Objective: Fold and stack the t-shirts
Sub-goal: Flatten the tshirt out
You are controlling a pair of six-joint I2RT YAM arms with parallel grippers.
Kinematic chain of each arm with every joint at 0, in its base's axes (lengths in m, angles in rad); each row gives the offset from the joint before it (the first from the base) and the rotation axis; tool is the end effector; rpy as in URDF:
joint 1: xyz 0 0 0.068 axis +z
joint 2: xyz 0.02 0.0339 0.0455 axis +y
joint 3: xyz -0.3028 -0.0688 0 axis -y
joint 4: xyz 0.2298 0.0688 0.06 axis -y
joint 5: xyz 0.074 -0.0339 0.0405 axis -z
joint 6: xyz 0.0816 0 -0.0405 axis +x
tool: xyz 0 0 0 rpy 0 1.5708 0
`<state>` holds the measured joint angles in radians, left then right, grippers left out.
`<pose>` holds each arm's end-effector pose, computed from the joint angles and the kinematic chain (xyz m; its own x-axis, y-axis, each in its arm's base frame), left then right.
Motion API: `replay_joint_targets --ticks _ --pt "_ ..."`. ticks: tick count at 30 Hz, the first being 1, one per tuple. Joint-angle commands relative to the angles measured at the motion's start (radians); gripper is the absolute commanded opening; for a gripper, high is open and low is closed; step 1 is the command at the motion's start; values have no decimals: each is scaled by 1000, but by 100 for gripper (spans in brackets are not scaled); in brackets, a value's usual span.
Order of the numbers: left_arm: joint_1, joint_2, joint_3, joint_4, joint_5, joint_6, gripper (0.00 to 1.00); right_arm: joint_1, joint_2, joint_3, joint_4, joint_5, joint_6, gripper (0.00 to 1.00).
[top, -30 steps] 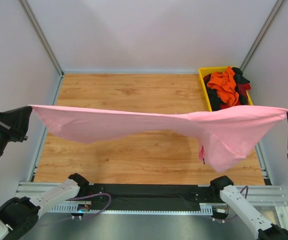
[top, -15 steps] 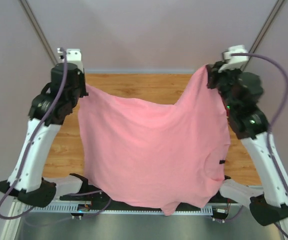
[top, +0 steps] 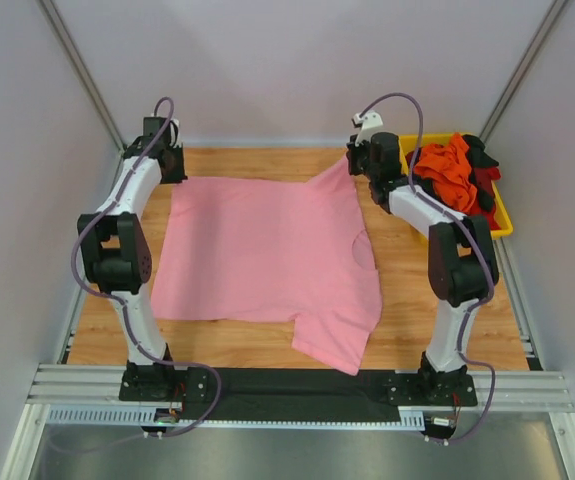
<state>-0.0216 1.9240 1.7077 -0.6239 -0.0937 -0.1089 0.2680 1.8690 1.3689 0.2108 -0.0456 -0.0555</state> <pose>0.4657 -0.0024 0.2913 -0.7357 -0.0923 -0.6709 -0.1216 0.9926 -0.0033 0.4700 0.1329 0.3010 -0.2577 -0.1282 -0.9577 -0.3214 0.9461 -0.0402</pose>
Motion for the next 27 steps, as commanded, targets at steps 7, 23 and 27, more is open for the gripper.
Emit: replay_joint_targets --ticks 7,23,27 --pt "66 254 331 44 131 54 0 -23 269 332 116 -92 37 0" --pt "100 172 313 18 -20 5 0 -53 70 286 -60 33 -50 0" --pt "98 12 219 24 -29 0 0 -53 -114 177 -80 44 -87 0"
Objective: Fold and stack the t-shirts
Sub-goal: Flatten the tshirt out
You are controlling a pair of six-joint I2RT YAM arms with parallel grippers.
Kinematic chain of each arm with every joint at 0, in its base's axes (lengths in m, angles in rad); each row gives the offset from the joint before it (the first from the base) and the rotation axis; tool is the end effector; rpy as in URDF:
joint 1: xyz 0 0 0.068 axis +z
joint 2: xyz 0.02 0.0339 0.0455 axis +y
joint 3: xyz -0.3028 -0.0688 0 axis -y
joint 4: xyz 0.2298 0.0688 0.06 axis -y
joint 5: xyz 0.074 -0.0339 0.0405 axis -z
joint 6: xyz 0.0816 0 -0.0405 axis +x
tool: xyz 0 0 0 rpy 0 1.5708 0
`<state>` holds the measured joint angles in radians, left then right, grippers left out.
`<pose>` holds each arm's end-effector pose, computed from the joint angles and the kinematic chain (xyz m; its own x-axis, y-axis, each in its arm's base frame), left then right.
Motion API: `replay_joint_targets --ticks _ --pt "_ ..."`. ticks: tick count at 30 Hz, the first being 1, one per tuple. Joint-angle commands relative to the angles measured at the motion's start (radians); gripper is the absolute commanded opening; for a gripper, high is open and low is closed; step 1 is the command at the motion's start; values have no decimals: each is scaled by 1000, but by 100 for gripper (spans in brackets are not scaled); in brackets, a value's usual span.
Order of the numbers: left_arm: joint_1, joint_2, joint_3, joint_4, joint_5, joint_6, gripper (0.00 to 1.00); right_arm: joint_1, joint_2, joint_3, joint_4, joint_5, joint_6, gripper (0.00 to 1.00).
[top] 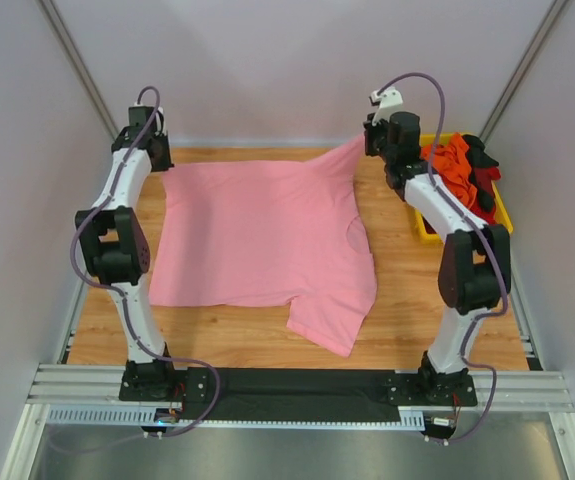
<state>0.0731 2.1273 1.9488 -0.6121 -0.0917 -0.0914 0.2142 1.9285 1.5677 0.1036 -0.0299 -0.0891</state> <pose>0.5240 0.0459 0.2785 -0.6934 -0.1419 -0.7064 -0.2011 0.9796 0.0006 0.5004 0.1114 0.3326 -0.2262 -0.1402 -0.9639 -0.2619 0.9619 -0.0785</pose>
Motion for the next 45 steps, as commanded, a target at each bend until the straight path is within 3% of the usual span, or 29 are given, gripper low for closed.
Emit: replay_joint_targets --ticks 1,9,17,21,23,25,33,41,45 --pt "4 -231 -52 8 -37 -21 0 1 -262 -46 16 28 -72 0" --pt "2 -697 -209 -49 -20 -54 0 -3 -665 -208 -99 -293 -126 0" --pt "1 -1088 -163 -207 -14 -88 0 -1 -1074 -144 -395 -277 -75 0" --pt "1 -1182 -18 -285 41 -114 0 -1 -1233 -81 -461 -315 -12 0" --pt "-71 -1237 -19 -285 -24 -116 0 -1 -1302 -71 -481 -295 -12 0" --pt "-72 -1250 -33 -293 -20 -126 0 1 -1324 -60 -508 -265 -35 0" --pt "-72 -1144 -88 -262 -36 -90 0 -1 -1173 -86 -503 -168 -152 0" --pt "-72 -948 -427 24 -137 -1 0 -4 -838 -279 -178 -169 -187 0" --pt "-53 -688 -456 171 -137 -1 0 -4 -588 -304 33 -196 -182 0"
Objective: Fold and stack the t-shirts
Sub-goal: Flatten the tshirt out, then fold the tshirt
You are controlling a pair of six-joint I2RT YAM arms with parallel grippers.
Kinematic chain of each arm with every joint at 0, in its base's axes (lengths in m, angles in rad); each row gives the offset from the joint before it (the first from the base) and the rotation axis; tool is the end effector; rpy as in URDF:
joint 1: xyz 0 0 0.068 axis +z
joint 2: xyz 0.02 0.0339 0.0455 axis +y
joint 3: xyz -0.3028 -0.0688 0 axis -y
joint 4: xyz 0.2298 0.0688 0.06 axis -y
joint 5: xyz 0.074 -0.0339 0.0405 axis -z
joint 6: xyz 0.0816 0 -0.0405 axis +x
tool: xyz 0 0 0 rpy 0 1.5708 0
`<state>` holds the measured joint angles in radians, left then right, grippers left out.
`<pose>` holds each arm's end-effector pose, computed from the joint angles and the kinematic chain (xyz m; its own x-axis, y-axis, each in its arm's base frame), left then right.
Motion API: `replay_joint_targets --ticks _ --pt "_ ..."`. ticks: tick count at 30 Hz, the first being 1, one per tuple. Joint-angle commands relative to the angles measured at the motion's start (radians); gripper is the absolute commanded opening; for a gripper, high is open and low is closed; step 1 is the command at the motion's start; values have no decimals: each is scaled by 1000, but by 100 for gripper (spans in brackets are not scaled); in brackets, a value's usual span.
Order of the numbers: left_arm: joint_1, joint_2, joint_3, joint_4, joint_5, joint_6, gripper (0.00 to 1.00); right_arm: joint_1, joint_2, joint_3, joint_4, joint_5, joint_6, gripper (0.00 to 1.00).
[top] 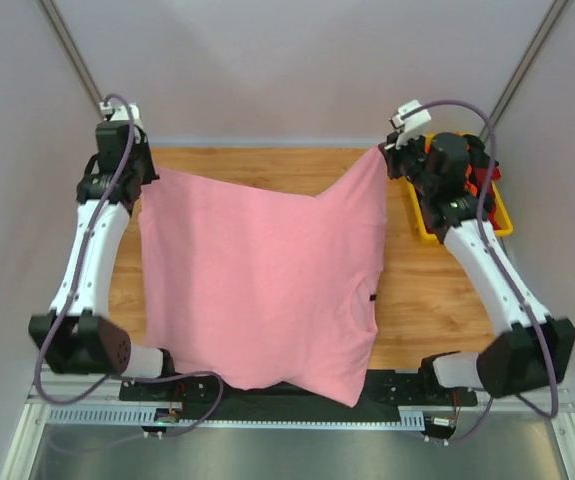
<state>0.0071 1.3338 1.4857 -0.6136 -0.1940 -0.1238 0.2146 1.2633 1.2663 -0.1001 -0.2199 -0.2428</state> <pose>0.3048 0.0179 0.4333 -0.4199 -0.1242 -0.8990 -0.2332 0.9721 -0.0253 0.3000 0.0836 0.4479 0.0090 -0.2382 -0.9712 -0.4304 0.8757 -0.2188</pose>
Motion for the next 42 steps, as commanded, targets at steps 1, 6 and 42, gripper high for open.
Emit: replay_joint_targets --ticks 1,6,42 --pt "22 160 16 192 -36 33 0 -4 184 25 266 -6 -30 0" --pt "53 498 198 213 -21 30 0 -4 499 162 376 -36 -12 0" --pt "123 929 479 353 -2 280 0 149 547 13 280 148 -30 0"
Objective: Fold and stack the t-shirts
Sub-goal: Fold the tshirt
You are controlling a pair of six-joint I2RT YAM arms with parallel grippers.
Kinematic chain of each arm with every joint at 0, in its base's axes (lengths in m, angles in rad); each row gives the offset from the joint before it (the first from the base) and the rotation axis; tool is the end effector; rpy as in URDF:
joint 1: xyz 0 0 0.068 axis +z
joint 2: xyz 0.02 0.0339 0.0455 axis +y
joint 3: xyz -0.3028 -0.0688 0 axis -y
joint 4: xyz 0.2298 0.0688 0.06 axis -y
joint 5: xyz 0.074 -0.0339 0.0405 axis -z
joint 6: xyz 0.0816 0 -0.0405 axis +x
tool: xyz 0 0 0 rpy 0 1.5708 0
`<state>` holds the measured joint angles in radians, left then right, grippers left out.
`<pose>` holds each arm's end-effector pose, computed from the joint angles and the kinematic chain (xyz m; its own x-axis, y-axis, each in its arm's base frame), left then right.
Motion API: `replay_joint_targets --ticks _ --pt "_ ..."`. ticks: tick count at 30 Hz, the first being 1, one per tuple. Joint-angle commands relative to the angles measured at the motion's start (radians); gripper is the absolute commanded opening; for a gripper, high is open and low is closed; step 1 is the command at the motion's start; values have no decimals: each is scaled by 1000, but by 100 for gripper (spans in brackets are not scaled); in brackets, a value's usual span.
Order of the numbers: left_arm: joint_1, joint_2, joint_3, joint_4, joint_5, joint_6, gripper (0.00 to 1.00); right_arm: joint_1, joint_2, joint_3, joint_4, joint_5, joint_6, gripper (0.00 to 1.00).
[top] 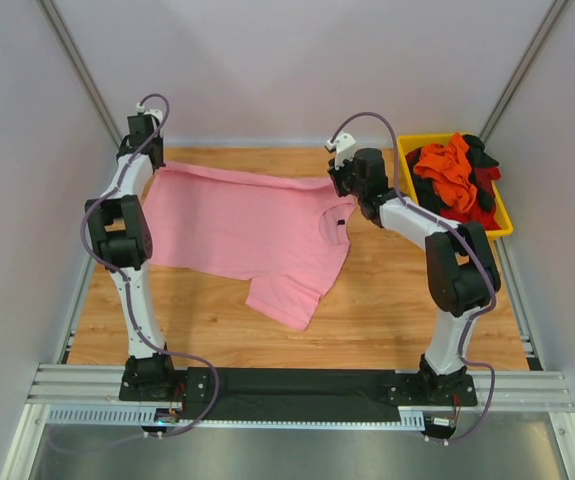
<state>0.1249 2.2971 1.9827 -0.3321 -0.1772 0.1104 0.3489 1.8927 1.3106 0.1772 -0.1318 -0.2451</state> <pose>0.5750 0.0867 0.2329 -0.6230 0.0311 -0.7816 -0.1948 0.9616 0.1935 0.4503 0.1752 0.2635 -0.2494 -0.3467 -0.9042 -0.5287 0.8310 -0.1728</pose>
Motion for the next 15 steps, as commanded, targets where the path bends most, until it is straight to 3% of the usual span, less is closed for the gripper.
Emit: replay_joint_targets --ticks 1,11,15 --pt "5 -44 -40 79 -12 60 0 30 -92 -40 -16 82 -31 0" --pt "5 -22 -102 62 -88 69 0 114 -123 -143 -108 110 89 0" --pt "4 7 -79 54 -178 80 0 114 -84 -106 -244 118 138 0"
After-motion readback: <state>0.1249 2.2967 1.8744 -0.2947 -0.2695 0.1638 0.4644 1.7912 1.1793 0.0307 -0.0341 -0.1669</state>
